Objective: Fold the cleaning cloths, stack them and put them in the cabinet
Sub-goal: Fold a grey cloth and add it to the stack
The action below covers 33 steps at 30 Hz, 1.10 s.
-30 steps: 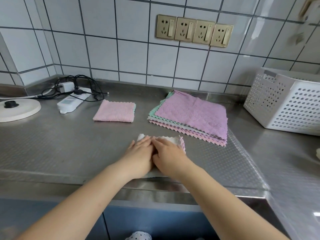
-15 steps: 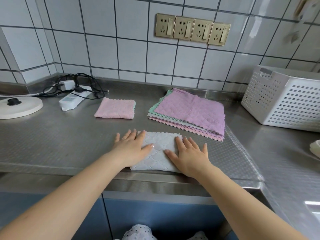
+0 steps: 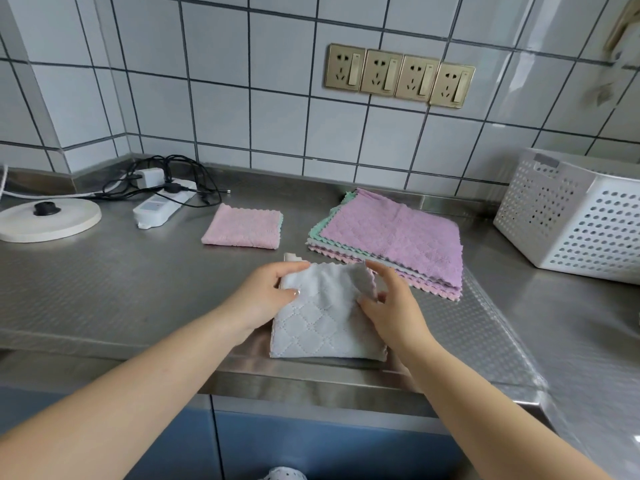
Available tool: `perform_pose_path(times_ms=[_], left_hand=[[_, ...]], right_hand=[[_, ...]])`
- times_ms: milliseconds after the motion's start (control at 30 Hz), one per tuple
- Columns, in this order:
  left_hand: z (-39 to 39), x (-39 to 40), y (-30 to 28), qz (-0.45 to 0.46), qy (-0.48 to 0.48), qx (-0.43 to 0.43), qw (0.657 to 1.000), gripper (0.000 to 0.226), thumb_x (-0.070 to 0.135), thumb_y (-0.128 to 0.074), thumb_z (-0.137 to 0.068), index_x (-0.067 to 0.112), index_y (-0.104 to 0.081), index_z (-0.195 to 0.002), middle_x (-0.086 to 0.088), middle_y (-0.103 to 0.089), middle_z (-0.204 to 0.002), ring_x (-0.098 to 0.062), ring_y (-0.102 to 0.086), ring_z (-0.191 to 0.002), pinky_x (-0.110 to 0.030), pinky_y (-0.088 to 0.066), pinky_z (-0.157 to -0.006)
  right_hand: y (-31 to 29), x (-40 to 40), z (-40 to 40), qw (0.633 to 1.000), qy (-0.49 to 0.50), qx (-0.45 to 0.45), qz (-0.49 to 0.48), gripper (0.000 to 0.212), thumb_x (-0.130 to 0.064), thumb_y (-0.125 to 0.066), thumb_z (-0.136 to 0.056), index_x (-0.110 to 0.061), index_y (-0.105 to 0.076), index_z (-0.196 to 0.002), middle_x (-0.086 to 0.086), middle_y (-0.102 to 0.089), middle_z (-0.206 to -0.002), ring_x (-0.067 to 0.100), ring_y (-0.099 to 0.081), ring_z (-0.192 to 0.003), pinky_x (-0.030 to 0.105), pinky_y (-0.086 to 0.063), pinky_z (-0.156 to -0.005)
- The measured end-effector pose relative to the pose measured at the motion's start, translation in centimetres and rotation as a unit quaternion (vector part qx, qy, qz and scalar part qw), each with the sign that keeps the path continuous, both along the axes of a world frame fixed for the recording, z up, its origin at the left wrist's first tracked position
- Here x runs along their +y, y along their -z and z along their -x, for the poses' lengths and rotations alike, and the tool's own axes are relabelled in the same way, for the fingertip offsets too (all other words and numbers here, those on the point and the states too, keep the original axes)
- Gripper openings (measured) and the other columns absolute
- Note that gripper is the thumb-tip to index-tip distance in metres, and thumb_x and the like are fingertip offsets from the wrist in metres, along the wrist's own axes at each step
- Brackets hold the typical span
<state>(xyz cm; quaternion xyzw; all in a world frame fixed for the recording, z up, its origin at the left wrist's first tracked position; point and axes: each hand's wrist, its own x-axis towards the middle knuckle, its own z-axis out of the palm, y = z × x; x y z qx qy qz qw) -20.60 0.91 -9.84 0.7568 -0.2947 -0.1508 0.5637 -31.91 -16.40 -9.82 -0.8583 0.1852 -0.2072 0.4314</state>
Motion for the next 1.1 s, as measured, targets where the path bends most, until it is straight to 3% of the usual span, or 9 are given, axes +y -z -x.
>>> perform_pose_path(times_ms=[67, 200, 267, 367, 400, 500, 633, 800, 1100], left_hand=[[-0.9, 0.2, 0.1, 0.019, -0.033, 0.01, 0.999, 0.046, -0.005, -0.055, -0.088, 0.022, -0.057, -0.126, 0.013, -0.049, -0.129, 0.001, -0.039, -0.123, -0.014, -0.028, -0.099], [-3.6, 1.0, -0.9, 0.082, -0.061, 0.071, 0.992, 0.048, -0.003, -0.053, -0.09, 0.021, -0.051, -0.132, 0.006, -0.049, -0.135, -0.004, -0.045, -0.122, -0.022, -0.033, -0.105], [-4.8, 1.3, -1.2, 0.071, -0.052, 0.079, 0.993, 0.049, 0.004, -0.052, -0.093, 0.029, -0.047, -0.134, 0.012, -0.046, -0.137, -0.003, -0.048, -0.122, -0.026, -0.037, -0.106], [-7.3, 2.1, -1.7, 0.057, -0.037, 0.114, 0.991, 0.043, 0.01, -0.052, -0.095, 0.038, -0.049, -0.127, 0.025, -0.054, -0.112, 0.015, -0.057, -0.088, -0.014, -0.047, -0.082], [-8.7, 2.5, -2.0, 0.055, -0.042, 0.112, 0.991, 0.041, 0.01, -0.053, -0.094, 0.036, -0.051, -0.126, 0.024, -0.054, -0.113, 0.015, -0.056, -0.087, -0.017, -0.047, -0.087], [-12.9, 3.1, -3.1, 0.042, -0.077, 0.058, 0.995, 0.04, 0.01, -0.057, -0.092, 0.029, -0.055, -0.126, 0.012, -0.044, -0.135, 0.005, -0.043, -0.115, -0.026, -0.034, -0.105], [-18.1, 3.4, -4.2, -0.032, -0.145, -0.049, 0.988, 0.041, 0.015, -0.056, -0.092, 0.026, -0.052, -0.131, 0.006, -0.043, -0.143, -0.008, -0.038, -0.13, -0.02, -0.028, -0.1], [-22.3, 2.9, -3.1, -0.125, -0.179, -0.083, 0.972, 0.044, 0.018, -0.053, -0.094, 0.019, -0.046, -0.137, 0.001, -0.041, -0.146, -0.015, -0.037, -0.133, -0.019, -0.027, -0.098], [-23.7, 2.6, -0.6, -0.19, -0.163, -0.081, 0.965, 0.046, 0.017, -0.055, -0.092, 0.018, -0.047, -0.137, -0.001, -0.043, -0.144, -0.014, -0.04, -0.131, -0.014, -0.027, -0.089]], right_hand=[[-0.4, 0.3, -0.9, 0.996, 0.009, -0.025, -0.085, 0.039, -0.01, -0.061, -0.089, -0.034, -0.055, -0.12, 0.001, -0.059, -0.118, -0.001, -0.055, -0.062, 0.012, -0.041, -0.053], [-0.5, 1.3, -3.4, 0.972, -0.074, -0.02, -0.22, 0.033, -0.012, -0.063, -0.089, -0.034, -0.063, -0.112, -0.003, -0.063, -0.119, 0.008, -0.061, -0.087, 0.017, -0.053, -0.074], [-0.9, 1.9, -4.9, 0.974, -0.08, -0.005, -0.212, 0.031, -0.01, -0.062, -0.089, -0.033, -0.065, -0.109, -0.004, -0.065, -0.117, 0.009, -0.063, -0.089, 0.017, -0.052, -0.081], [-1.5, 2.2, -8.7, 0.975, -0.057, -0.01, -0.216, 0.03, -0.011, -0.06, -0.09, -0.028, -0.066, -0.115, -0.001, -0.066, -0.117, 0.013, -0.065, -0.095, 0.028, -0.052, -0.091], [-1.7, 2.4, -10.4, 0.974, -0.056, -0.013, -0.218, 0.031, -0.012, -0.059, -0.091, -0.025, -0.064, -0.119, -0.001, -0.066, -0.116, 0.013, -0.065, -0.095, 0.027, -0.053, -0.09], [-2.6, 2.9, -14.8, 0.978, -0.064, -0.009, -0.198, 0.034, -0.014, -0.058, -0.092, -0.024, -0.06, -0.125, -0.003, -0.063, -0.113, 0.008, -0.064, -0.089, 0.016, -0.053, -0.077], [-3.3, 3.4, -20.5, 0.982, -0.087, 0.001, -0.167, 0.037, -0.015, -0.055, -0.094, -0.022, -0.055, -0.13, -0.003, -0.06, -0.121, 0.013, -0.061, -0.103, 0.02, -0.05, -0.085], [-2.5, 3.3, -25.7, 0.988, -0.094, 0.055, -0.111, 0.041, -0.014, -0.053, -0.093, -0.016, -0.051, -0.134, 0.001, -0.057, -0.131, 0.017, -0.057, -0.116, 0.03, -0.043, -0.103], [0.0, 2.0, -26.9, 0.982, -0.097, 0.088, -0.139, 0.041, -0.012, -0.049, -0.085, -0.022, -0.061, -0.123, -0.002, -0.066, -0.116, 0.013, -0.064, -0.099, 0.029, -0.05, -0.094]])
